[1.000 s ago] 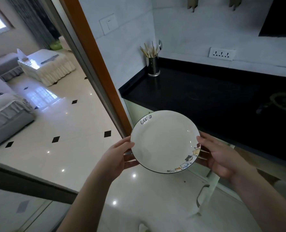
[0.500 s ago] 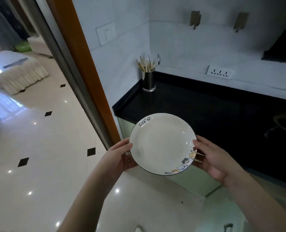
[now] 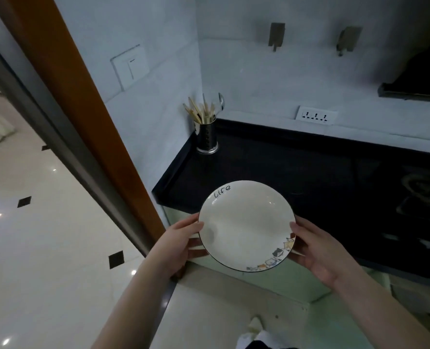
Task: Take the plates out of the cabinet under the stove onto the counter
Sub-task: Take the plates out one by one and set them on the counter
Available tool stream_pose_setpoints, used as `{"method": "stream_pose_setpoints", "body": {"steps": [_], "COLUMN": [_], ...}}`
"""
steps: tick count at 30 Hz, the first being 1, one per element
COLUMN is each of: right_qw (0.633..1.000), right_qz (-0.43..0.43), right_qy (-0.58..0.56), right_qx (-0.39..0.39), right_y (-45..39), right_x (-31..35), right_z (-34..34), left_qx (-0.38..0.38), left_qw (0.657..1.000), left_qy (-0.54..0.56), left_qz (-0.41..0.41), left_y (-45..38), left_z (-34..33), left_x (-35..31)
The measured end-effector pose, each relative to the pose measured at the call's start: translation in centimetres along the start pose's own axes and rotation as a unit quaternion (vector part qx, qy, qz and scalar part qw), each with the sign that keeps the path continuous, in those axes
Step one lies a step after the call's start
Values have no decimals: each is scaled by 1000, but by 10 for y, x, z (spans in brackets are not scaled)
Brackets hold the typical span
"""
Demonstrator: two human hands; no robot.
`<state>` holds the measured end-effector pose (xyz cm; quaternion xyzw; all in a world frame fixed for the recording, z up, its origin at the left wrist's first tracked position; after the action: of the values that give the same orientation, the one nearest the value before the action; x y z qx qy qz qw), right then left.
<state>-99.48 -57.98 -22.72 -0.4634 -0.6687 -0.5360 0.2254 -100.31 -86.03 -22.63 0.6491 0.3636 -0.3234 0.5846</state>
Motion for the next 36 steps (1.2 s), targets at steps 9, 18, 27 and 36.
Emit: {"method": "stream_pose_setpoints", "body": {"steps": [9, 18, 27, 36], "right_qw": [999, 994, 990, 985], "right_qz": [-17, -105, -113, -127], "right_qy": [-22, 3, 34, 29], "right_qx": [-41, -20, -83, -112], "right_y": [-119, -243, -318, -347], "right_x": [20, 18, -1, -5], "right_z": [-11, -52, -93, -103], "left_qx": [7, -40, -58, -49], "left_qw": [997, 994, 990, 989], "left_qy": [-66, -45, 2, -2], "left_qz": [30, 86, 130, 139], "left_y": [-122, -217, -296, -351], "left_z": [-1, 47, 79, 94], "left_x": [-38, -48, -33, -40]}}
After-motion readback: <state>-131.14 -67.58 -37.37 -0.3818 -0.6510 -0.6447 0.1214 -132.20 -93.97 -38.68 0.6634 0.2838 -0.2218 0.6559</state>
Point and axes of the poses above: each hand's wrist, its own y-axis away from the middle knuckle, its own z-axis out of the back of the hand, x = y × z, the point moved 4 cm from there along -y, towards the middle knuckle, and after that the axes turned 6 degrees about -y, right-handed, at the moved point
